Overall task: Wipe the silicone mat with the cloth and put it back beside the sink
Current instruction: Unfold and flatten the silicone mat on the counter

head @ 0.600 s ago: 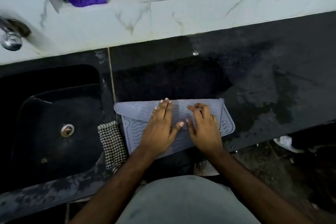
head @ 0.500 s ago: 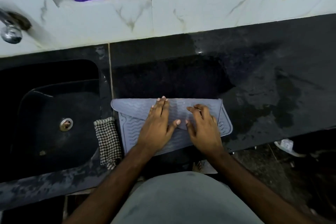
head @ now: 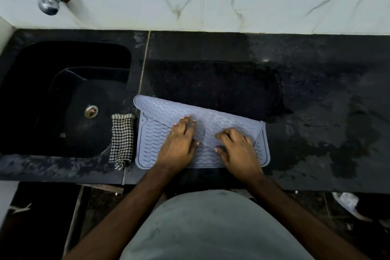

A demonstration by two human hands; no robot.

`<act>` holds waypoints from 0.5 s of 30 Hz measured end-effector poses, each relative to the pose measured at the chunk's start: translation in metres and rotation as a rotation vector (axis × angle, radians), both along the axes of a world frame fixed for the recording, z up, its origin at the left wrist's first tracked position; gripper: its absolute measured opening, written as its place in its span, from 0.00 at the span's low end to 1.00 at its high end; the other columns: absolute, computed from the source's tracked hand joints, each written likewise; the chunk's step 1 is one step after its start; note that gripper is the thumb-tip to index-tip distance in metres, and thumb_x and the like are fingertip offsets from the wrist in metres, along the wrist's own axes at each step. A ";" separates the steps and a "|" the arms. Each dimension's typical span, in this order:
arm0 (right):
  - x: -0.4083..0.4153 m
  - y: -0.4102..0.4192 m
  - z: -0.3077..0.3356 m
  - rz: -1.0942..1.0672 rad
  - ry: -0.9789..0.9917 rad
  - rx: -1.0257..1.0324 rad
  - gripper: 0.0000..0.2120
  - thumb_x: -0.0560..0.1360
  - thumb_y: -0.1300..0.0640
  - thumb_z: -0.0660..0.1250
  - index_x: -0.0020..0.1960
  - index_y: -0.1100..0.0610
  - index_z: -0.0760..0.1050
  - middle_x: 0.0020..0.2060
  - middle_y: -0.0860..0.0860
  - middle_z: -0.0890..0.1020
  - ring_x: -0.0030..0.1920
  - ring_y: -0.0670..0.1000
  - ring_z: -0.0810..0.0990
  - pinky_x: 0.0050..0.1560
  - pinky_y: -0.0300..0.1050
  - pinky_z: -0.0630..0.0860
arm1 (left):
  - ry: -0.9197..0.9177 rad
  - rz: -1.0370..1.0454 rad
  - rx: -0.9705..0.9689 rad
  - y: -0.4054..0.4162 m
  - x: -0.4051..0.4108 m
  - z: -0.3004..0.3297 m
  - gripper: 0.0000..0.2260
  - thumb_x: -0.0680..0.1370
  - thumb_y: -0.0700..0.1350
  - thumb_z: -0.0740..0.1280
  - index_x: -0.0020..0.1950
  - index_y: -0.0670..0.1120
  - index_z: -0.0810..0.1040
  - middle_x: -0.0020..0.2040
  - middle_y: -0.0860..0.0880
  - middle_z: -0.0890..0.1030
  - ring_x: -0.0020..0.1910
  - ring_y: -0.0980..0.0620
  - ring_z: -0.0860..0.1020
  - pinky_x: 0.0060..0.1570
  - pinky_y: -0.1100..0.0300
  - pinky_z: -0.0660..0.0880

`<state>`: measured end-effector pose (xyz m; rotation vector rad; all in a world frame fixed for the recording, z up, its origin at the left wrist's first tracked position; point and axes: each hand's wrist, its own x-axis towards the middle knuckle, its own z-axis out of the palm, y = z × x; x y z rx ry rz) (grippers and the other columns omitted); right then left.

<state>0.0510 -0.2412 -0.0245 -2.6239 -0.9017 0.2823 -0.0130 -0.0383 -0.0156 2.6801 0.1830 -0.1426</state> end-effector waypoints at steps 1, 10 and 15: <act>0.001 0.000 0.000 0.011 -0.006 0.000 0.18 0.80 0.47 0.62 0.68 0.49 0.72 0.62 0.48 0.72 0.64 0.50 0.71 0.65 0.50 0.66 | 0.014 0.010 -0.020 0.000 -0.001 -0.002 0.30 0.83 0.51 0.62 0.82 0.45 0.54 0.82 0.45 0.54 0.80 0.46 0.54 0.77 0.55 0.51; -0.002 0.005 -0.006 0.134 -0.085 -0.063 0.13 0.79 0.50 0.65 0.62 0.50 0.76 0.57 0.48 0.75 0.60 0.51 0.74 0.60 0.51 0.70 | 0.047 -0.046 -0.017 0.015 -0.008 -0.020 0.29 0.83 0.51 0.62 0.81 0.45 0.57 0.82 0.47 0.54 0.80 0.48 0.54 0.78 0.53 0.56; -0.005 0.007 -0.007 0.117 -0.143 -0.047 0.11 0.76 0.55 0.71 0.58 0.53 0.80 0.52 0.50 0.79 0.53 0.51 0.79 0.54 0.49 0.76 | 0.057 -0.073 -0.033 0.022 -0.004 -0.020 0.27 0.84 0.55 0.59 0.80 0.45 0.61 0.81 0.46 0.59 0.78 0.47 0.59 0.77 0.51 0.59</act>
